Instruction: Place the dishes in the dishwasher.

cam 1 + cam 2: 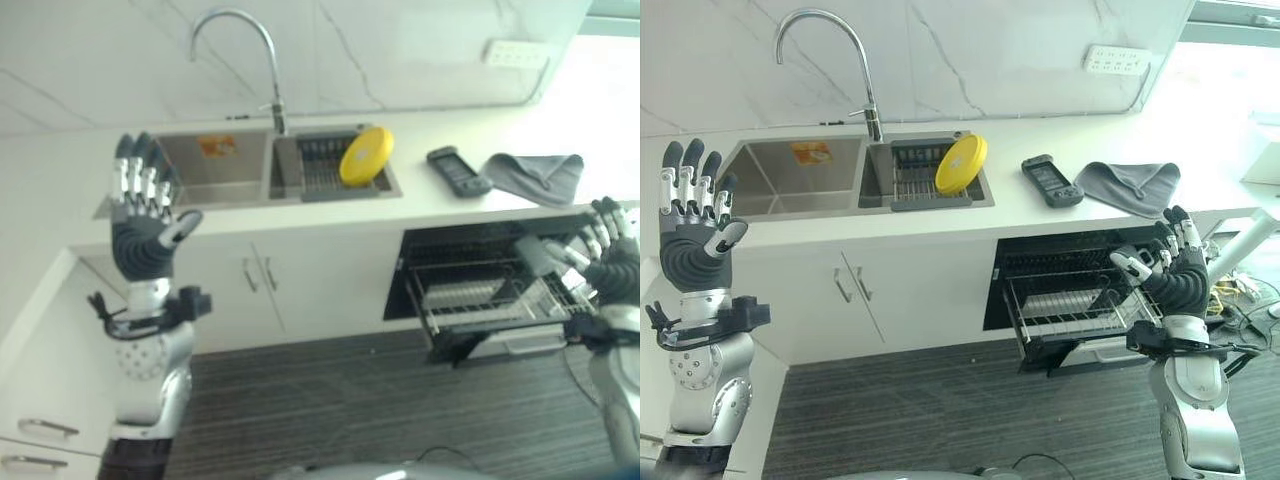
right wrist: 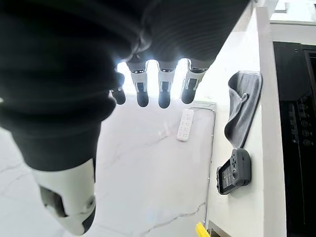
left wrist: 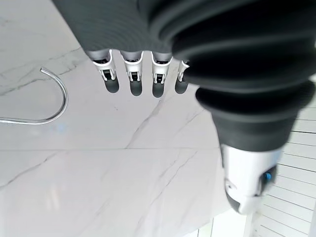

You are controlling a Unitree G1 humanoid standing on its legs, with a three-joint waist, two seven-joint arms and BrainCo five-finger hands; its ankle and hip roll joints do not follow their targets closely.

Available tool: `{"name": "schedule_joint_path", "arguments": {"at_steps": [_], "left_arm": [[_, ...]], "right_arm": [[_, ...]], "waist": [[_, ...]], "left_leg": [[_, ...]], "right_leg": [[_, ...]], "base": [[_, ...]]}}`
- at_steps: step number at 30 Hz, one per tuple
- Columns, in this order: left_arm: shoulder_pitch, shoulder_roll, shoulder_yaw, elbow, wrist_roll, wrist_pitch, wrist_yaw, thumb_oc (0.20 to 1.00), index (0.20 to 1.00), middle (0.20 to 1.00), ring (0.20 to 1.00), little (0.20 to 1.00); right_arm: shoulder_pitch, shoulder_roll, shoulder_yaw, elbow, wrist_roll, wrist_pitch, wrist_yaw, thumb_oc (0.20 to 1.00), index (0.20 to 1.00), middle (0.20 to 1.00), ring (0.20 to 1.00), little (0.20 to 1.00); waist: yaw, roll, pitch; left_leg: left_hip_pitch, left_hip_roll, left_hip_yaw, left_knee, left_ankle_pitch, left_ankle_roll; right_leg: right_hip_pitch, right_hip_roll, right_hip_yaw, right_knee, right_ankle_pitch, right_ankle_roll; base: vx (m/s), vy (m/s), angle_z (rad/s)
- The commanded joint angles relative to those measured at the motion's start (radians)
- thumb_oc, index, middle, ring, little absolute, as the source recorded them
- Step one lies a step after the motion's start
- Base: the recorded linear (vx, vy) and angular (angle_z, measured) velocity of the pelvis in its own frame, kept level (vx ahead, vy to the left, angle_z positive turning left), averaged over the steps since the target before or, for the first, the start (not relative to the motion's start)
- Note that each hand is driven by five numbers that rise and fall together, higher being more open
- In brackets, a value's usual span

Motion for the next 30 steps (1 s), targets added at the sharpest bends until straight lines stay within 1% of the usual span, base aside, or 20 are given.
{"name": "schedule_joint_path", "arguments": {"at_steps": [1, 2, 3, 4, 5, 6, 7, 8, 9, 10, 11, 12, 14, 15, 19, 20, 22, 24, 26, 30], "left_arm": [[-0.020, 0.018, 0.011, -0.014, 0.008, -0.032, -0.009, 1.000, 1.000, 1.000, 1.000, 1.000], [-0.016, 0.015, 0.011, -0.014, 0.022, -0.034, -0.002, 1.000, 1.000, 1.000, 1.000, 1.000], [-0.011, 0.016, 0.009, -0.014, 0.031, -0.038, 0.009, 1.000, 1.000, 1.000, 1.000, 1.000], [-0.001, 0.017, 0.009, -0.013, 0.034, -0.046, 0.022, 1.000, 1.000, 1.000, 1.000, 1.000], [0.014, 0.018, 0.015, -0.010, 0.037, -0.059, 0.035, 1.000, 1.000, 1.000, 1.000, 1.000], [0.017, 0.018, 0.016, -0.009, 0.036, -0.062, 0.034, 1.000, 1.000, 1.000, 1.000, 1.000], [0.028, 0.016, 0.026, 0.002, 0.030, -0.076, 0.021, 1.000, 1.000, 1.000, 1.000, 1.000], [0.030, 0.016, 0.028, 0.004, 0.028, -0.078, 0.017, 1.000, 1.000, 1.000, 1.000, 1.000], [0.036, 0.016, 0.034, 0.005, 0.026, -0.081, 0.009, 1.000, 1.000, 1.000, 1.000, 1.000], [0.046, 0.016, 0.036, 0.003, 0.027, -0.086, 0.009, 1.000, 1.000, 1.000, 1.000, 1.000], [0.050, 0.018, 0.035, 0.004, 0.029, -0.089, 0.014, 1.000, 1.000, 1.000, 1.000, 1.000], [0.053, 0.020, 0.038, 0.005, 0.031, -0.088, 0.018, 1.000, 1.000, 1.000, 1.000, 1.000], [0.054, 0.022, 0.042, 0.006, 0.028, -0.087, 0.020, 1.000, 1.000, 1.000, 1.000, 1.000], [0.049, 0.031, 0.044, 0.006, 0.015, -0.080, 0.016, 1.000, 1.000, 1.000, 1.000, 1.000], [0.025, 0.034, 0.034, 0.003, 0.032, -0.068, 0.011, 1.000, 1.000, 1.000, 1.000, 1.000], [0.011, 0.035, 0.027, 0.003, 0.036, -0.059, 0.013, 1.000, 1.000, 1.000, 1.000, 1.000], [0.001, 0.036, 0.020, 0.003, 0.044, -0.051, 0.014, 1.000, 1.000, 1.000, 1.000, 1.000], [-0.012, 0.040, 0.019, 0.004, 0.064, -0.047, 0.009, 1.000, 1.000, 1.000, 1.000, 1.000], [-0.014, 0.042, 0.023, 0.000, 0.077, -0.046, 0.004, 1.000, 1.000, 1.000, 1.000, 1.000], [-0.016, 0.049, 0.041, -0.005, 0.077, -0.038, -0.013, 1.000, 1.000, 1.000, 1.000, 1.000]], "right_arm": [[-0.077, -0.048, -0.022, 0.012, 0.014, -0.060, 0.001, 1.000, 1.000, 1.000, 1.000, 1.000], [-0.094, -0.042, -0.009, 0.018, 0.005, -0.057, -0.003, 1.000, 1.000, 1.000, 1.000, 1.000], [-0.104, -0.042, 0.004, 0.018, -0.001, -0.055, -0.005, 1.000, 1.000, 1.000, 1.000, 1.000], [-0.112, -0.042, 0.016, 0.016, -0.007, -0.052, -0.005, 1.000, 1.000, 1.000, 1.000, 1.000], [-0.114, -0.042, 0.029, 0.012, -0.018, -0.052, 0.001, 1.000, 1.000, 1.000, 1.000, 1.000], [-0.114, -0.042, 0.030, 0.011, -0.020, -0.052, 0.002, 1.000, 1.000, 1.000, 1.000, 1.000], [-0.108, -0.051, 0.028, 0.016, -0.016, -0.069, 0.006, 1.000, 1.000, 1.000, 1.000, 1.000], [-0.107, -0.054, 0.028, 0.018, -0.014, -0.077, 0.006, 1.000, 1.000, 1.000, 1.000, 1.000], [-0.103, -0.061, 0.020, 0.016, -0.003, -0.094, 0.010, 1.000, 1.000, 1.000, 1.000, 1.000], [-0.090, -0.062, 0.008, 0.003, 0.010, -0.114, 0.018, 1.000, 1.000, 1.000, 1.000, 1.000], [-0.081, -0.061, 0.000, -0.004, 0.016, -0.138, 0.018, 1.000, 1.000, 1.000, 1.000, 1.000], [-0.071, -0.058, -0.010, -0.012, 0.009, -0.155, 0.026, 1.000, 1.000, 1.000, 1.000, 1.000], [-0.062, -0.059, -0.017, -0.018, -0.005, -0.160, 0.045, 1.000, 1.000, 1.000, 1.000, 1.000], [-0.049, -0.081, -0.021, -0.033, -0.040, -0.153, 0.071, 1.000, 1.000, 1.000, 1.000, 1.000], [-0.063, -0.098, -0.013, -0.029, -0.030, -0.145, 0.082, 1.000, 1.000, 1.000, 1.000, 1.000], [-0.071, -0.097, -0.006, -0.026, -0.016, -0.142, 0.083, 1.000, 1.000, 1.000, 1.000, 1.000], [-0.075, -0.093, -0.005, -0.024, -0.010, -0.139, 0.076, 1.000, 1.000, 1.000, 1.000, 1.000], [-0.076, -0.085, -0.007, -0.017, -0.009, -0.139, 0.077, 1.000, 1.000, 1.000, 1.000, 1.000], [-0.074, -0.079, -0.010, -0.016, -0.013, -0.136, 0.088, 1.000, 1.000, 1.000, 1.000, 1.000], [-0.074, -0.069, 0.002, -0.012, -0.038, -0.113, 0.155, 1.000, 1.000, 1.000, 1.000, 1.000]], "waist": [[-0.008, 0.031, 0.007], [0.004, 0.038, 0.002], [0.017, 0.047, -0.001], [0.036, 0.053, -0.001], [0.062, 0.064, 0.001], [0.066, 0.066, 0.000], [0.068, 0.067, -0.001], [0.069, 0.067, -0.002], [0.067, 0.066, -0.003], [0.061, 0.073, -0.005], [0.057, 0.075, -0.006], [0.054, 0.078, -0.007], [0.053, 0.078, -0.010], [0.052, 0.071, -0.021], [0.062, 0.058, -0.038], [0.069, 0.049, -0.047], [0.073, 0.042, -0.054], [0.077, 0.032, -0.060], [0.078, 0.027, -0.063], [0.082, 0.021, -0.069]], "left_leg": [[0.054, 0.081, 0.014, -0.161, 0.092, -0.018], [0.064, 0.079, 0.005, -0.278, 0.106, -0.014], [0.063, 0.084, -0.016, -0.377, 0.140, -0.020], [0.047, 0.087, -0.059, -0.431, 0.180, -0.032], [-0.006, 0.100, -0.118, -0.438, 0.250, -0.045], [-0.015, 0.103, -0.125, -0.438, 0.257, -0.048], [-0.039, 0.115, -0.104, -0.438, 0.263, -0.061], [-0.042, 0.116, -0.099, -0.438, 0.263, -0.062], [-0.051, 0.127, -0.077, -0.438, 0.249, -0.062], [-0.047, 0.138, -0.054, -0.438, 0.267, -0.065], [-0.041, 0.139, -0.048, -0.438, 0.267, -0.065], [-0.030, 0.136, -0.042, -0.438, 0.260, -0.064], [-0.022, 0.132, -0.040, -0.438, 0.251, -0.060], [0.000, 0.115, -0.033, -0.438, 0.210, -0.043], [0.021, 0.082, -0.029, -0.438, 0.170, -0.016], [0.025, 0.061, -0.036, -0.438, 0.153, -0.001], [0.032, 0.046, -0.043, -0.438, 0.142, 0.012], [0.044, 0.022, -0.053, -0.438, 0.126, 0.032], [0.053, 0.010, -0.058, -0.438, 0.116, 0.043], [0.075, -0.032, -0.088, -0.438, 0.093, 0.073]], "right_leg": [[0.041, 0.065, 0.026, -0.077, 0.095, 0.059], [0.057, 0.069, 0.042, -0.100, 0.092, 0.069], [0.069, 0.074, 0.055, -0.108, 0.083, 0.075], [0.084, 0.080, 0.075, -0.109, 0.074, 0.077], [0.107, 0.096, 0.114, -0.109, 0.063, 0.069], [0.108, 0.099, 0.118, -0.109, 0.062, 0.068], [0.130, 0.102, 0.121, -0.109, 0.036, 0.065], [0.131, 0.102, 0.121, -0.109, 0.034, 0.065], [0.133, 0.098, 0.115, -0.109, 0.030, 0.065], [0.137, 0.096, 0.106, -0.109, 0.028, 0.067], [0.140, 0.095, 0.106, -0.109, 0.028, 0.068], [0.146, 0.092, 0.105, -0.109, 0.027, 0.070], [0.151, 0.087, 0.104, -0.109, 0.025, 0.073], [0.162, 0.067, 0.099, -0.109, 0.028, 0.084], [0.176, 0.038, 0.086, -0.101, 0.026, 0.101], [0.178, 0.023, 0.082, -0.093, 0.022, 0.110], [0.173, 0.009, 0.076, -0.075, 0.020, 0.119], [0.154, -0.013, 0.068, -0.032, 0.041, 0.138], [0.140, -0.026, 0.063, -0.004, 0.056, 0.149], [0.097, -0.043, 0.070, 0.102, 0.089, 0.171]], "base": [[0.15, 0.082, -0.04], [0.21, 0.128, -0.04], [0.24, 0.135, -0.09], [0.23, 0.142, -0.10], [0.17, 0.099, -0.22], [0.23, 0.112, -0.27], [0.17, 0.064, -0.63], [0.21, 0.095, -0.51], [0.18, 0.122, -0.46], [0.23, 0.158, -0.08], [0.25, 0.179, -0.16], [0.21, 0.152, -0.19], [0.19, 0.145, -0.51], [0.23, 0.175, -0.68], [0.21, 0.175, -0.15], [0.19, 0.182, 0.11], [0.16, 0.169, 0.09], [0.13, 0.172, 0.18], [0.08, 0.134, 0.18], [0.13, 0.215, 0.05]]}}
